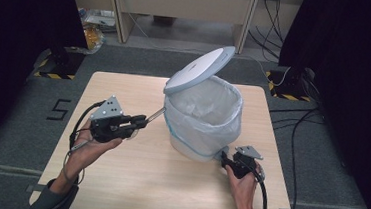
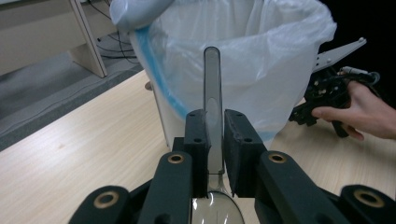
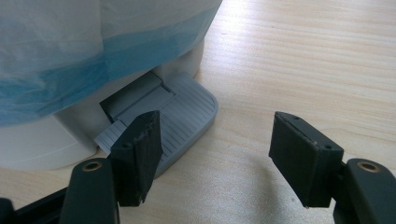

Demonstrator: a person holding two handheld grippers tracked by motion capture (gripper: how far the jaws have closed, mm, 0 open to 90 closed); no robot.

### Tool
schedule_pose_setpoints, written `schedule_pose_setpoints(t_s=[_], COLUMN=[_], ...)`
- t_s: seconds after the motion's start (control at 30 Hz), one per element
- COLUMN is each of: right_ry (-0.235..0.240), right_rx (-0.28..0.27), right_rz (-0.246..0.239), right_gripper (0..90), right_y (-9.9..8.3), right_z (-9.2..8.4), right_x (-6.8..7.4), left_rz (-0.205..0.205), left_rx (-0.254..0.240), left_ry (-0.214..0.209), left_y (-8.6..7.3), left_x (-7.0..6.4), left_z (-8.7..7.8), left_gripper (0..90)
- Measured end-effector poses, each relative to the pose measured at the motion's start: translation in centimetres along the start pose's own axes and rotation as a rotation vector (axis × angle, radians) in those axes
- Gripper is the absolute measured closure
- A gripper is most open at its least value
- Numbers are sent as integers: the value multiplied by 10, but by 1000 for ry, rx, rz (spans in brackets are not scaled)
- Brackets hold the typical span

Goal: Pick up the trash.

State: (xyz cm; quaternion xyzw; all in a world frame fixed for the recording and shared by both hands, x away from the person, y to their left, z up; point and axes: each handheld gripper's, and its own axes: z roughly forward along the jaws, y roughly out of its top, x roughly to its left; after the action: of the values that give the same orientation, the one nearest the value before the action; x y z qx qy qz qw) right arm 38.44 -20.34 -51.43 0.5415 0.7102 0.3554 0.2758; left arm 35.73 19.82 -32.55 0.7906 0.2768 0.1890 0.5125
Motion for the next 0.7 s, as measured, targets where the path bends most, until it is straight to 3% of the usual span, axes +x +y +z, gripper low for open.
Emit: schedule_pose_setpoints(t_s=[0.33,0.7], right_ry=[-3,-7], right_rx=[1,-2], right_rz=[-1,-10], right_gripper=[340,340], right_y=[0,0], right_z=[0,0], right_x=[1,1], left_rz=[33,27], left_rx=[-41,-63], left_ry=[-35,-51], left_y=[28,50], left_x=[-16,-26], left_z=[12,32], left_gripper=[795,795])
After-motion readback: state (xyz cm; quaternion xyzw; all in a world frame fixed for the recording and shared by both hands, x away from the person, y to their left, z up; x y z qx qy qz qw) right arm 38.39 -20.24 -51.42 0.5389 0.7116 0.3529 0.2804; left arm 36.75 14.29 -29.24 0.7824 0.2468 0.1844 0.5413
